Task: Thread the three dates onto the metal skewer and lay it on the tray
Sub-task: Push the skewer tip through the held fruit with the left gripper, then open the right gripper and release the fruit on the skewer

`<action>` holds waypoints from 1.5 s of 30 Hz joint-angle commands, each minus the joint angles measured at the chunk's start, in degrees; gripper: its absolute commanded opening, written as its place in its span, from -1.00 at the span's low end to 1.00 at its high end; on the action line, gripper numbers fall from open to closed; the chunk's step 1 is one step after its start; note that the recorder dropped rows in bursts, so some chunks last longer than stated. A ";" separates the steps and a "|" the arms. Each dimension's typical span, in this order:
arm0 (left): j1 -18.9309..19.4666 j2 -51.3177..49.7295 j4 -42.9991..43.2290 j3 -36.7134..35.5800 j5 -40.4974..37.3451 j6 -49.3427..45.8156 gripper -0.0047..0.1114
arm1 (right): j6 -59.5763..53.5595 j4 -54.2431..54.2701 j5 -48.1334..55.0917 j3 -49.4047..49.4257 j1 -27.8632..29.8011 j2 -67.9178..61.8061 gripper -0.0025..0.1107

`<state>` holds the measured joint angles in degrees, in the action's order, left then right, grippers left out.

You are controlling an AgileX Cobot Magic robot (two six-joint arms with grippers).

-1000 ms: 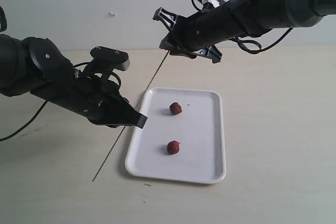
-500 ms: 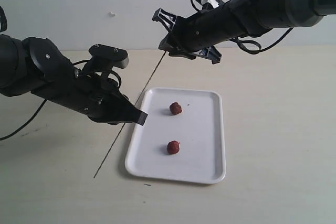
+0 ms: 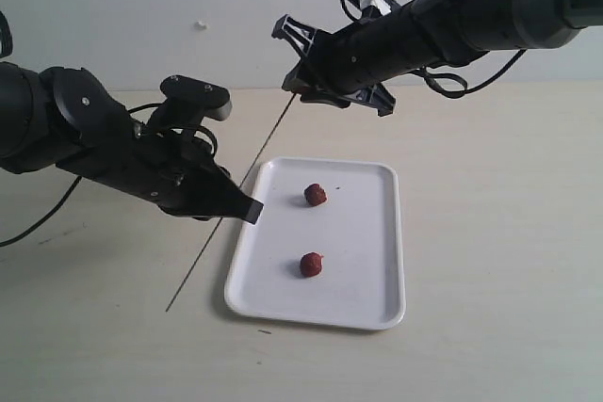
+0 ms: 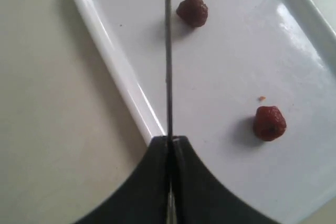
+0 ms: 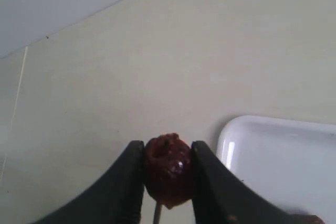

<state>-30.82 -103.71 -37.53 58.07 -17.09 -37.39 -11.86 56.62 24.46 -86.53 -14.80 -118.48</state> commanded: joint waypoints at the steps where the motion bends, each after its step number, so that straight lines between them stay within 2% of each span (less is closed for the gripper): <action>1: -0.04 -0.03 -0.60 -0.09 3.55 -2.67 -0.92 | -1.52 0.38 1.09 -0.38 0.14 0.60 -0.43; 12: -0.04 -0.03 -0.60 0.29 11.95 -4.06 -0.92 | -1.52 0.38 1.23 -0.38 0.14 0.60 -0.43; 29: -0.04 -1.00 -2.08 4.57 12.95 -5.34 -0.92 | -2.36 0.38 1.33 -0.38 0.14 0.60 -0.42; 36: -0.15 -4.15 -2.16 5.60 13.18 -5.34 -0.92 | -9.54 7.41 3.24 -0.38 0.14 0.60 -0.28; 45: -0.15 -4.58 -2.16 5.90 13.92 -5.44 -0.92 | -9.54 7.41 2.30 -0.38 0.14 0.60 -0.08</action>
<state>-30.92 -108.46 -39.11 63.68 -4.25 -43.13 -20.46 63.76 27.13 -86.64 -14.80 -118.40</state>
